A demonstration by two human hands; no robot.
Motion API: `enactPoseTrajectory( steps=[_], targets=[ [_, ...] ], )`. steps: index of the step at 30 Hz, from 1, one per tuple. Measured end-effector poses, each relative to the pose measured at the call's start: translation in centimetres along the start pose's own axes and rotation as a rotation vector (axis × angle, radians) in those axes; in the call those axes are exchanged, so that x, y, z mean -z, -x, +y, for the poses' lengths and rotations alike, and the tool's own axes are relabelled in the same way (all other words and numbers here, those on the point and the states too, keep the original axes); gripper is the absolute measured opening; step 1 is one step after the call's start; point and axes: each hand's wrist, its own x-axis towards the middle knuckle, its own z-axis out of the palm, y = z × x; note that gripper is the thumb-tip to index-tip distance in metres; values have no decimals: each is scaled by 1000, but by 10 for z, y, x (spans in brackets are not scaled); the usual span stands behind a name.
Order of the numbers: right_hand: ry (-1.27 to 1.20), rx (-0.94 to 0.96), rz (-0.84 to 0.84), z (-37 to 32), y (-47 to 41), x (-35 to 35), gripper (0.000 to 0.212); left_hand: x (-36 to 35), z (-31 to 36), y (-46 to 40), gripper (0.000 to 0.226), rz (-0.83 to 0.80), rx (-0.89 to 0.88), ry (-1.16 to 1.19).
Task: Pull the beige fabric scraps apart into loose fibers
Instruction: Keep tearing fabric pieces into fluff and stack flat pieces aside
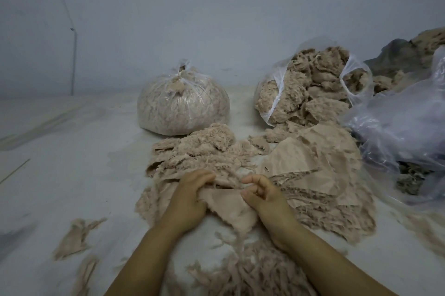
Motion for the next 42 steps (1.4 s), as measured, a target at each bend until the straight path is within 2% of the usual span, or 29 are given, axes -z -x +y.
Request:
enactPoseTrajectory(
  steps=[1, 3, 4, 5, 6, 8, 10, 13, 16, 20, 22, 25, 27, 29, 32, 37, 40, 42],
  targets=[
    [1, 21, 31, 0, -1, -1, 20, -1, 5, 1, 60, -77, 30, 122],
    [-2, 67, 75, -1, -4, -3, 22, 2, 16, 0, 56, -156, 138, 527],
    [-6, 86, 72, -2, -6, -4, 21, 1, 20, -1, 47, -139, 176, 694],
    [-12, 99, 50, -3, -6, -5, 20, -2, 22, -1, 33, -111, 196, 760],
    [-20, 108, 16, -3, -5, -7, 20, -3, 25, -2, 23, -108, 191, 732],
    [-22, 120, -39, 0, -3, -12, 18, -8, 30, 0, 24, -166, 145, 563],
    [-5, 136, -17, 2, -3, -13, 16, -16, 30, -1, 29, -176, 134, 444],
    [-16, 111, 51, 4, -5, -10, 18, -17, 23, -4, 29, -33, 165, 441],
    [-39, 66, 27, 3, -4, -10, 27, -12, 21, -8, 30, 76, 229, 444],
    [-62, 2, -59, 1, 4, -5, 29, 1, 12, -8, 29, 316, 332, 519],
    [-38, -36, -115, 0, 6, -6, 27, 3, 12, -6, 30, 262, 292, 531],
    [-50, -79, -178, -3, 7, -14, 36, -5, 24, -4, 27, 141, 242, 644],
    [-33, -90, -226, -4, 8, -18, 24, -8, 28, -3, 27, 93, 243, 705],
    [31, -96, -234, -2, 8, -17, 1, -7, 25, -5, 28, 140, 274, 694],
    [63, -94, -201, -2, 8, -15, 10, -3, 17, -7, 31, 276, 383, 740],
    [128, -11, -219, -5, 12, -14, 9, -6, 14, -10, 31, 310, 511, 824],
    [200, 59, -198, -6, 14, -17, 14, -11, 11, -11, 23, 329, 556, 863],
    [255, 78, -196, -4, 16, -16, 20, -9, 6, -13, 26, 365, 639, 906]
  ],
)
